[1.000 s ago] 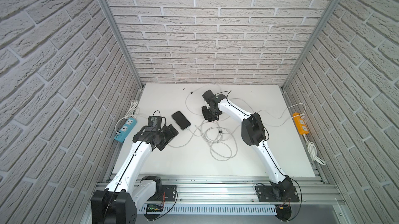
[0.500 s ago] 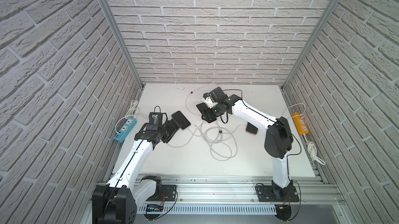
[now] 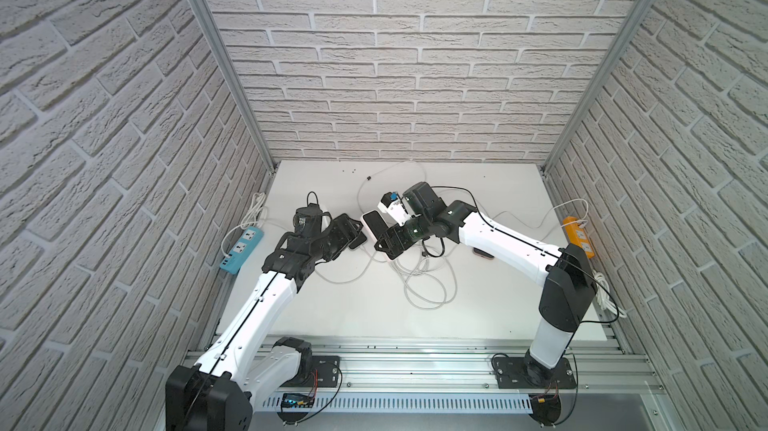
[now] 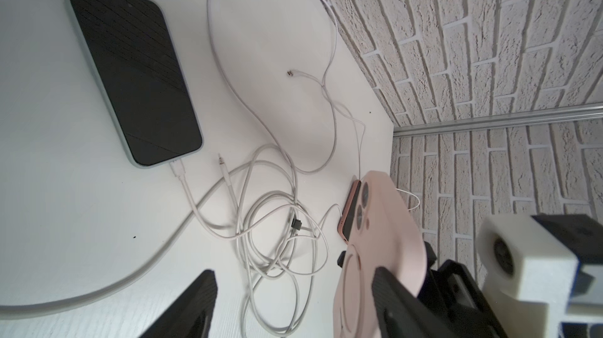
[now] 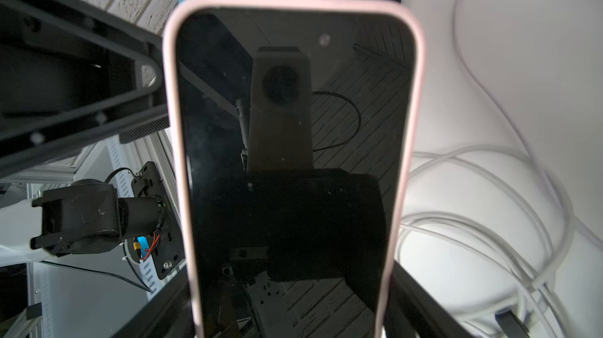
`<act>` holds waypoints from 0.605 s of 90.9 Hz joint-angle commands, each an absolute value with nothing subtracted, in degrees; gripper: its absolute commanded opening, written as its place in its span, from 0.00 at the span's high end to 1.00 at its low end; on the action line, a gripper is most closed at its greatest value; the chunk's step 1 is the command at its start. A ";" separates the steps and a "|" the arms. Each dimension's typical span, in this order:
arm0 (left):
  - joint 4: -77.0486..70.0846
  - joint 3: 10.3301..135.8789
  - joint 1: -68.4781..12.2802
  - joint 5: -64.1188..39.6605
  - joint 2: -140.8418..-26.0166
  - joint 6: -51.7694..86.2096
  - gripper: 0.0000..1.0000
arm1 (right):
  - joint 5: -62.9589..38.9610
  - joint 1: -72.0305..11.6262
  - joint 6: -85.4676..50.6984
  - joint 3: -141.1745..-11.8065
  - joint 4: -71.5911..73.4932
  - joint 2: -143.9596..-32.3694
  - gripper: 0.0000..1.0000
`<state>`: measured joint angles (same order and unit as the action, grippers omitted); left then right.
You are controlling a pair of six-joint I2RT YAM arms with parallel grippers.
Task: Plug the charging cable into the phone
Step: Pick up the phone at the center of the board.
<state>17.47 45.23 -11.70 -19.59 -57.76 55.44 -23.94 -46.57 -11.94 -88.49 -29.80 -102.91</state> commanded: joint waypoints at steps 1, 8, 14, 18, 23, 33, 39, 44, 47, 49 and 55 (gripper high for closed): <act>13.49 44.18 -12.43 -19.44 -56.58 55.45 0.24 | -26.24 -47.45 -13.36 -88.24 -25.67 -101.58 0.68; 13.77 43.72 -12.80 -18.00 -55.50 56.12 0.27 | -25.07 -47.44 -13.73 -88.41 -25.87 -101.98 0.69; 14.35 43.37 -13.14 -16.16 -53.61 56.70 0.28 | -24.62 -47.44 -14.05 -88.60 -26.15 -102.40 0.69; 16.26 43.29 -13.83 -12.47 -51.81 57.15 0.29 | -24.37 -47.44 -14.39 -88.80 -26.42 -102.74 0.69; 16.60 42.48 -15.19 -8.50 -49.03 57.86 0.29 | -23.65 -47.46 -14.89 -88.86 -26.54 -103.10 0.70; 14.72 40.92 -15.64 -8.50 -46.81 59.15 0.28 | -23.62 -47.59 -15.47 -89.36 -26.84 -104.00 0.70; 14.01 41.05 -15.74 -10.23 -48.41 58.94 0.26 | -24.56 -47.84 -15.60 -89.45 -26.65 -104.15 0.70; 13.68 41.56 -15.92 -11.43 -50.50 58.46 0.26 | -25.46 -48.25 -15.48 -89.76 -26.75 -104.34 0.70; 13.05 41.81 -16.42 -11.94 -51.74 58.37 0.25 | -25.95 -48.58 -15.18 -89.99 -26.94 -104.42 0.70; 12.45 41.85 -16.76 -12.08 -52.44 58.30 0.25 | -26.24 -48.77 -14.98 -90.20 -27.10 -104.48 0.70; 10.82 42.14 -17.85 -12.39 -54.72 58.12 0.25 | -26.88 -49.31 -14.67 -90.47 -27.24 -104.36 0.71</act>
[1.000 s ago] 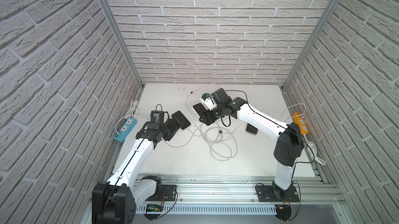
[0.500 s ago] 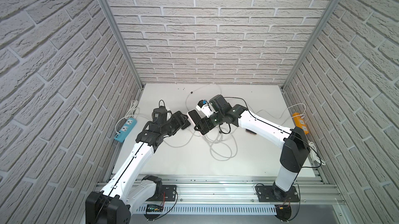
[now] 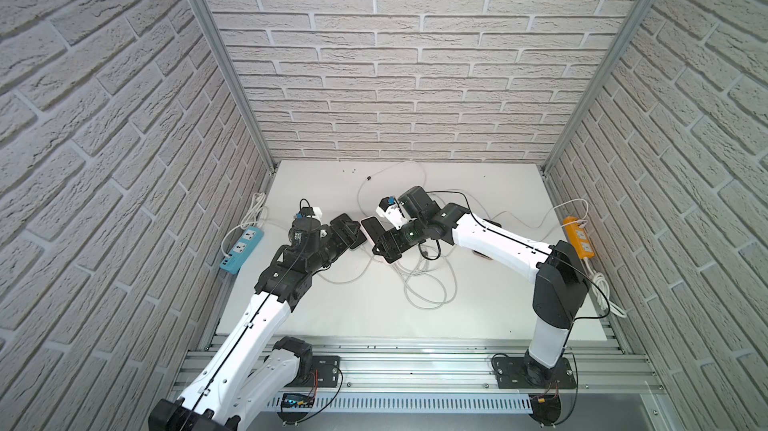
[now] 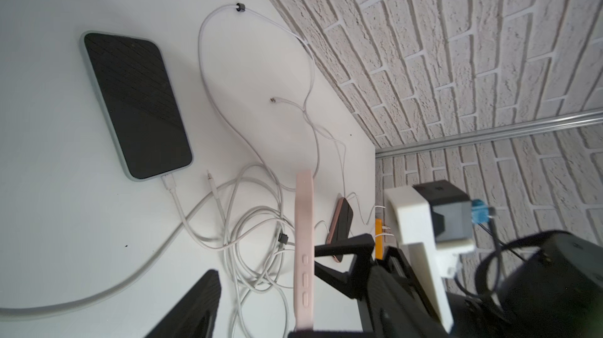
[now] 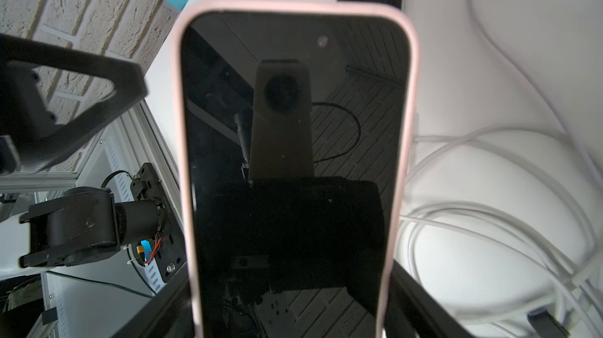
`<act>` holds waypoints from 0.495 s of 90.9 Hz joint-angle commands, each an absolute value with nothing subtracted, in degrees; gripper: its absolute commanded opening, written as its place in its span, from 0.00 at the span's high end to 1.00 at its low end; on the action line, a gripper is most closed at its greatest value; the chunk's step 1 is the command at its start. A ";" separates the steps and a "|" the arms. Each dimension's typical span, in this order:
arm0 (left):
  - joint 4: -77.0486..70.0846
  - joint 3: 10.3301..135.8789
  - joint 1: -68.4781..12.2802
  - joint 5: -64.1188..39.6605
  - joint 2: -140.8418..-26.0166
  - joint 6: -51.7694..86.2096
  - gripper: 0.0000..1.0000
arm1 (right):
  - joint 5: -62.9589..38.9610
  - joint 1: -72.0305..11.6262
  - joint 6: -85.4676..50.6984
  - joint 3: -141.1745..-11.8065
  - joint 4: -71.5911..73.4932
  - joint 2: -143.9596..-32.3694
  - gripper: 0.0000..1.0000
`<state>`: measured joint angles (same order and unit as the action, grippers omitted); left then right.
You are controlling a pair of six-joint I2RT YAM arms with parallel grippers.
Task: Plug the charging cable into the phone
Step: Pick up the phone at the center of the board.
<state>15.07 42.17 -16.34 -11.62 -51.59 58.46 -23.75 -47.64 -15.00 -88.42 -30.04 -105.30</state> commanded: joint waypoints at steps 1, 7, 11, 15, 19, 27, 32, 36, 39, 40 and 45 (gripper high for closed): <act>10.68 42.16 -18.02 -12.39 -55.09 58.11 0.25 | -26.93 -49.40 -14.63 -90.50 -27.24 -104.34 0.71; 10.02 42.84 -18.71 -12.52 -57.38 57.98 0.26 | -27.15 -49.55 -14.74 -90.47 -27.16 -104.02 0.70; 9.94 43.21 -19.20 -12.51 -58.61 57.85 0.27 | -27.43 -49.65 -14.75 -90.46 -27.16 -103.77 0.70; 9.66 43.38 -19.67 -12.32 -59.36 57.83 0.28 | -27.73 -49.73 -14.64 -90.46 -27.16 -103.65 0.71; 9.09 43.42 -20.04 -12.27 -59.83 57.83 0.32 | -28.01 -49.75 -14.48 -90.44 -27.22 -103.55 0.71; 8.18 43.60 -20.61 -12.74 -60.47 57.98 0.42 | -28.08 -49.83 -14.01 -90.36 -27.33 -103.34 0.71; 7.90 43.79 -21.20 -13.07 -61.07 57.92 0.48 | -27.96 -49.83 -13.67 -90.41 -27.34 -103.33 0.71; 7.93 43.86 -21.76 -13.24 -61.51 57.85 0.54 | -27.88 -49.83 -13.41 -90.56 -27.31 -103.30 0.71; 7.91 44.00 -21.94 -13.39 -61.79 57.83 0.58 | -27.74 -49.83 -13.30 -90.73 -27.38 -103.34 0.71; 7.96 43.97 -22.04 -13.46 -61.83 57.83 0.59 | -27.71 -49.83 -13.24 -90.80 -27.35 -103.35 0.71; 8.24 44.03 -22.31 -13.60 -61.91 57.83 0.63 | -27.69 -49.83 -13.22 -91.04 -27.40 -103.28 0.71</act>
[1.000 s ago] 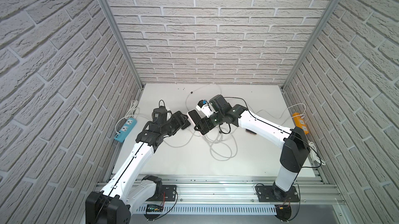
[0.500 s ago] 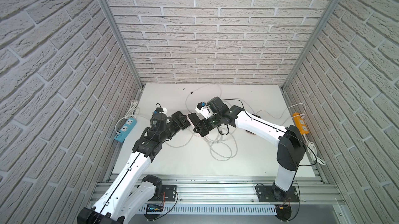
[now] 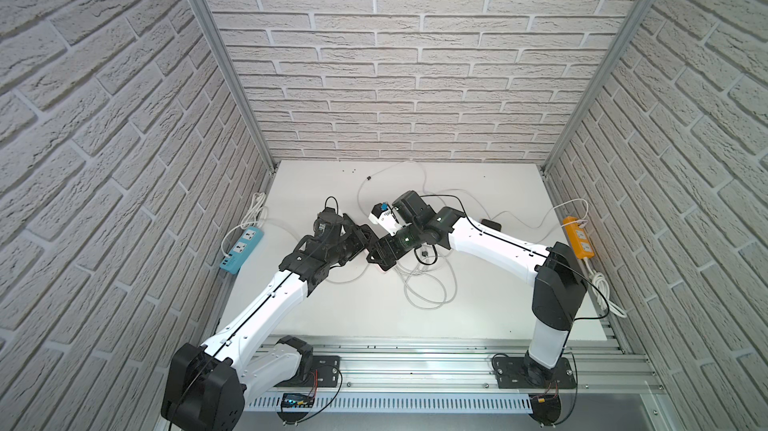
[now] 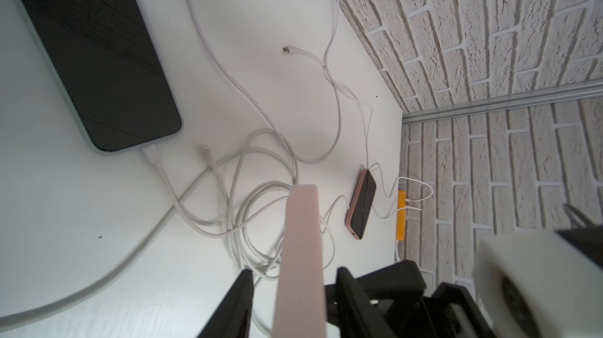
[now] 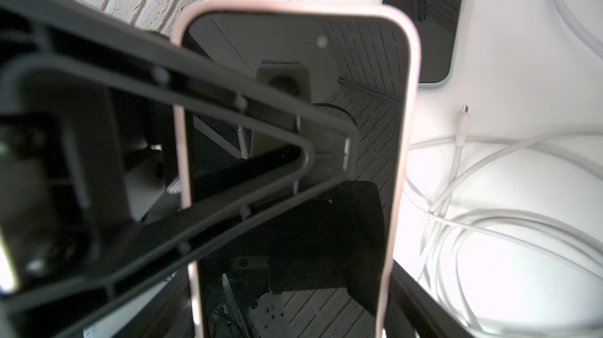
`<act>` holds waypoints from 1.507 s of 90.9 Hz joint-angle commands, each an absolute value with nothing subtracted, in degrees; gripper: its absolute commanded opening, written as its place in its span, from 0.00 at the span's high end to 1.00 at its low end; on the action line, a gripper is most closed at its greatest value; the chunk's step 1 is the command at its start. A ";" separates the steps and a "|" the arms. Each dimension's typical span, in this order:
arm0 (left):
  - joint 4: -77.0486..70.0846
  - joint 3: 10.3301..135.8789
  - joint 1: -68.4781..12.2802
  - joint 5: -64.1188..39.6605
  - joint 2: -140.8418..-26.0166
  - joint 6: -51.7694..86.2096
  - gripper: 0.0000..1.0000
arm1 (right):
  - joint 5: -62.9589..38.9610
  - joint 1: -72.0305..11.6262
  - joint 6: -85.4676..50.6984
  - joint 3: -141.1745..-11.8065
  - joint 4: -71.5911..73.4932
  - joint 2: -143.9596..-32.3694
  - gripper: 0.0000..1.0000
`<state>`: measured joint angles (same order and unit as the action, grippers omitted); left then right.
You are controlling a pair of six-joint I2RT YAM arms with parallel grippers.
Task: Plug the charging cable into the phone
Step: Pick up the phone at the center of the board.
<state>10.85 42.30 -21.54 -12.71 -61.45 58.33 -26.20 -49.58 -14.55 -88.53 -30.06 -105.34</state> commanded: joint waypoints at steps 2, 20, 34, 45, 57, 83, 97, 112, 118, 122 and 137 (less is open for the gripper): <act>8.28 44.03 -22.32 -13.66 -61.88 57.83 0.64 | -27.62 -49.83 -13.26 -91.16 -27.42 -103.38 0.71; 9.28 44.80 -22.24 -15.05 -62.73 57.22 0.81 | -27.44 -49.76 -12.67 -91.99 -27.70 -103.57 0.71; 17.01 48.16 -21.84 -10.88 -60.85 53.96 1.00 | -25.90 -49.17 -10.25 -92.10 -29.28 -102.90 0.47; 24.11 50.69 -17.84 -8.45 -58.88 52.42 1.00 | -25.60 -47.16 -8.45 -89.83 -28.84 -100.92 0.33; 29.16 49.92 -10.40 -8.57 -54.31 52.53 1.00 | -22.97 -45.62 -6.18 -89.57 -30.90 -101.22 0.33; 36.63 45.71 0.55 -10.29 -46.58 52.38 1.00 | -17.93 -45.85 -6.52 -101.58 -39.25 -115.87 0.54; 36.96 42.81 2.25 -11.30 -43.95 52.38 1.00 | -20.95 -45.85 -8.75 -103.05 -36.55 -118.73 0.52; 35.87 41.09 2.37 -12.30 -43.70 52.38 1.00 | -29.64 -45.84 -9.47 -100.95 -31.56 -116.99 0.28; 35.75 40.81 2.43 -11.93 -43.58 52.10 1.00 | -32.88 -45.44 -8.80 -100.35 -30.96 -116.13 0.20; 35.85 40.76 2.40 -11.64 -43.54 51.85 1.00 | -34.61 -45.02 -8.48 -100.09 -30.93 -115.69 0.17; 36.58 40.89 2.37 -11.21 -43.81 51.03 1.00 | -44.38 -41.45 -11.76 -95.43 -24.45 -113.79 0.10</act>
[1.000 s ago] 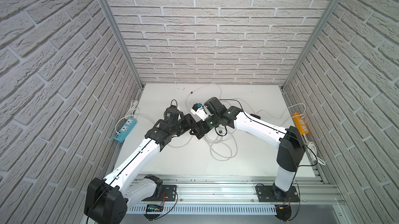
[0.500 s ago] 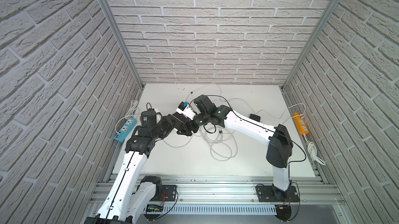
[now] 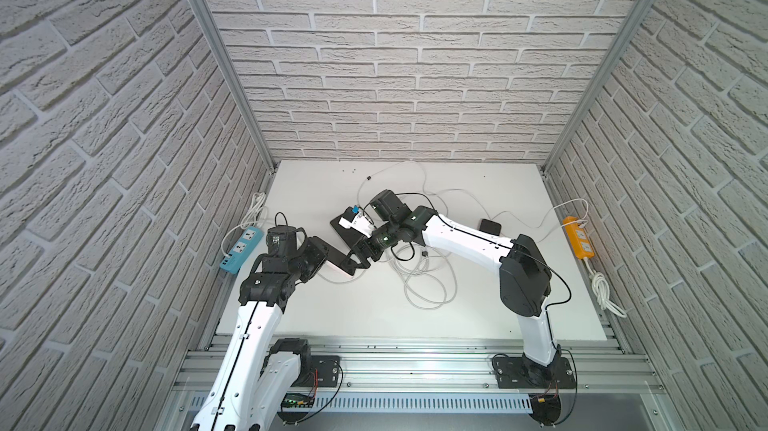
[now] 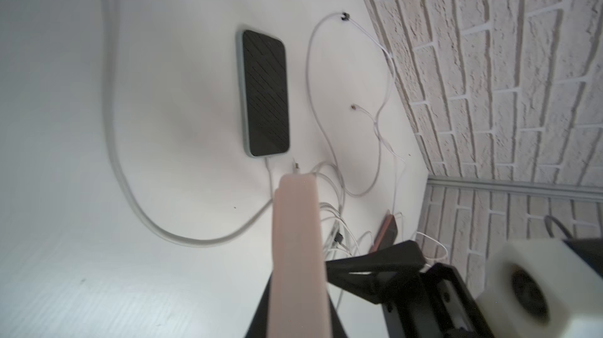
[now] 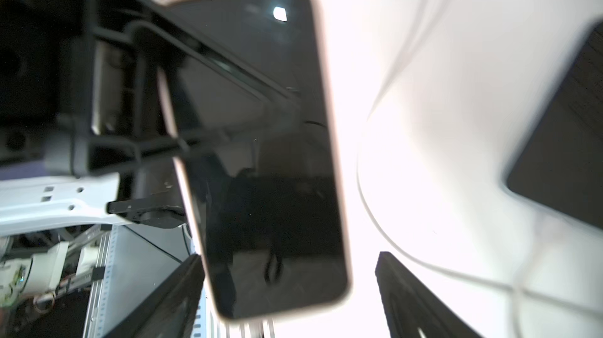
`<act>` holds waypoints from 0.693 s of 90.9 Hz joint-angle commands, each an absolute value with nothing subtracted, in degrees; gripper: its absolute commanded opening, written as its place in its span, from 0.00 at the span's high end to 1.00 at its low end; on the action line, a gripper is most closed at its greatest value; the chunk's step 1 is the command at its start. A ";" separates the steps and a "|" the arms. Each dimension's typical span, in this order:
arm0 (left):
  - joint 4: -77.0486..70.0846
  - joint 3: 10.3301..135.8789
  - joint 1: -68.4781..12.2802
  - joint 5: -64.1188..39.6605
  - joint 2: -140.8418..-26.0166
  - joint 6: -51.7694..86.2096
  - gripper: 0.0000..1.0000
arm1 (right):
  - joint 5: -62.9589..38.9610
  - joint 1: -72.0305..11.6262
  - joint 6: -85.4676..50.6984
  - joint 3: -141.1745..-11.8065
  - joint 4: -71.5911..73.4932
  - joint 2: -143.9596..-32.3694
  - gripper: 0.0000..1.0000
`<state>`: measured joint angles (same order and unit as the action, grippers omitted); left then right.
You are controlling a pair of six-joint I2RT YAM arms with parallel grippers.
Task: Plug the charging cable into the phone
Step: Pick up the phone at the center of the board, then pick up the charging cable from the center of the board.
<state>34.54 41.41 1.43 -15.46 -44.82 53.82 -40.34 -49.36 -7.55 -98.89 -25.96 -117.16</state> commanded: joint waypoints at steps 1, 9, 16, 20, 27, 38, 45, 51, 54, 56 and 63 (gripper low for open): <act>36.66 40.88 2.42 -11.19 -43.79 51.00 1.00 | -45.61 -41.16 -12.08 -95.09 -23.78 -113.80 0.10; 37.03 40.95 2.40 -11.08 -43.61 50.78 1.00 | -44.94 -40.33 -12.49 -95.40 -23.95 -112.18 0.09; 37.42 41.09 2.40 -10.93 -43.09 50.58 1.00 | -35.19 -40.53 -10.90 -99.97 -30.50 -115.37 0.16; 37.81 41.12 2.37 -10.67 -42.67 50.54 1.00 | -29.97 -40.54 -10.01 -104.50 -35.71 -118.85 0.21; 38.43 41.46 2.43 -10.47 -42.10 50.37 1.00 | -23.35 -40.72 -9.65 -112.05 -42.68 -124.56 0.33; 39.58 41.52 2.46 -10.28 -41.75 50.19 1.00 | -17.50 -42.93 -7.75 -117.96 -45.60 -129.76 0.43; 39.88 41.25 2.46 -10.16 -41.71 50.23 1.00 | -13.09 -45.01 -6.05 -122.70 -48.66 -133.21 0.47; 39.99 41.05 2.54 -10.19 -40.19 50.27 1.00 | -8.62 -46.22 -5.73 -127.01 -52.07 -136.24 0.51; 40.07 41.03 2.55 -10.24 -40.01 50.30 1.00 | -7.07 -46.68 -5.71 -128.44 -52.87 -137.30 0.52; 40.10 40.98 2.57 -10.29 -40.00 50.28 1.00 | -6.42 -46.91 -5.71 -128.70 -52.88 -137.68 0.53; 40.26 41.13 2.55 -10.33 -40.03 50.20 1.00 | -4.57 -47.84 -5.53 -128.00 -52.16 -138.34 0.56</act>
